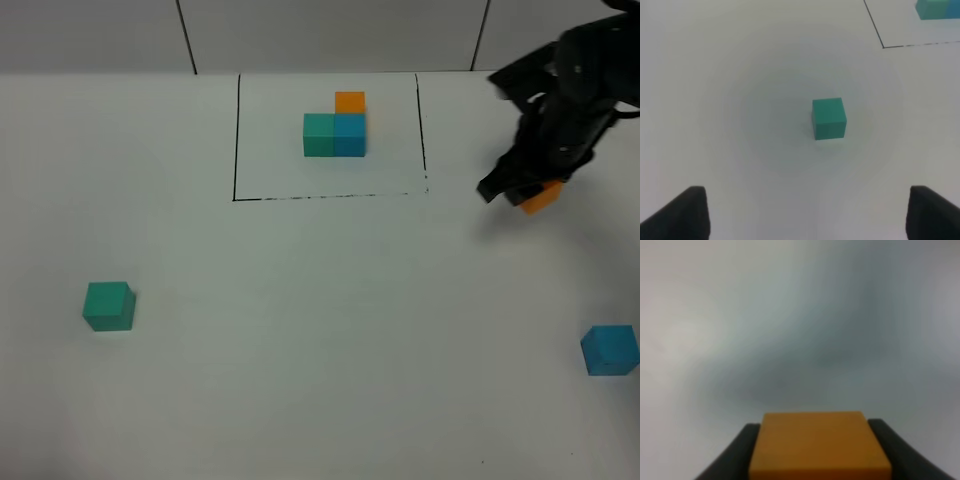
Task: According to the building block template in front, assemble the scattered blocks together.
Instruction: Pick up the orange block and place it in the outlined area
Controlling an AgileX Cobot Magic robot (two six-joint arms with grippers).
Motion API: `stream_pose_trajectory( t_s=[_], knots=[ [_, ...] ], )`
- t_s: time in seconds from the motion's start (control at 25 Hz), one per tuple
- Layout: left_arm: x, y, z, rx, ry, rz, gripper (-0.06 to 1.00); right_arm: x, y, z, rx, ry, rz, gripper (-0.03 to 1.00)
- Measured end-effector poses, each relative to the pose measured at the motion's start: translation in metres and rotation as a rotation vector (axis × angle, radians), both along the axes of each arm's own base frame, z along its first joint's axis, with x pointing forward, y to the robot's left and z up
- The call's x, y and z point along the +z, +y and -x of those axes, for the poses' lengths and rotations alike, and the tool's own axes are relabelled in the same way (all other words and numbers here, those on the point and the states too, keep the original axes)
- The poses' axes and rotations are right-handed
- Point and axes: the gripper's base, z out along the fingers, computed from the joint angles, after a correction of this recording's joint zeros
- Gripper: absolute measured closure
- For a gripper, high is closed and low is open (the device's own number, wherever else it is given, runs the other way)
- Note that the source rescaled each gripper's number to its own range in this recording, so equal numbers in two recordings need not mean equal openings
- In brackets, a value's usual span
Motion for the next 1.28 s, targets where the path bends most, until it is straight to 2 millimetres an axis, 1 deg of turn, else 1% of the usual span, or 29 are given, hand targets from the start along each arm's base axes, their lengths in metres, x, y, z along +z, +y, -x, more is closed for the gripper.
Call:
stream_pose_trajectory(
  t_s=[0.04,0.16,0.2,0.28,0.44,0.68,0.84,1.0,1.16,1.28],
  knots=[
    [0.0,0.0,0.0,0.0,0.0,0.0,0.18,0.004,0.022,0.006,0.11,0.007,0.017,0.94],
    [0.0,0.0,0.0,0.0,0.0,0.0,0.18,0.016,0.073,0.021,0.411,0.004,0.054,0.94],
    [0.0,0.0,0.0,0.0,0.0,0.0,0.18,0.018,0.083,0.025,0.491,0.008,0.072,0.94],
    [0.0,0.0,0.0,0.0,0.0,0.0,0.18,0.019,0.099,0.03,0.643,0.025,0.102,0.94],
    [0.0,0.0,0.0,0.0,0.0,0.0,0.18,0.004,0.123,0.034,0.813,0.075,0.08,0.94],
    [0.0,0.0,0.0,0.0,0.0,0.0,0.18,-0.015,0.141,0.024,0.906,0.119,0.024,0.94],
    [0.0,0.0,0.0,0.0,0.0,0.0,0.18,-0.02,0.15,0.015,0.914,0.111,0.0,0.94],
    [0.0,0.0,0.0,0.0,0.0,0.0,0.18,-0.027,0.154,0.009,0.941,0.113,0.001,0.94],
    [0.0,0.0,0.0,0.0,0.0,0.0,0.18,-0.04,0.155,0.009,0.957,0.138,0.005,0.94],
    [0.0,0.0,0.0,0.0,0.0,0.0,0.18,-0.045,0.155,0.009,0.959,0.149,0.007,0.94]
  ],
)
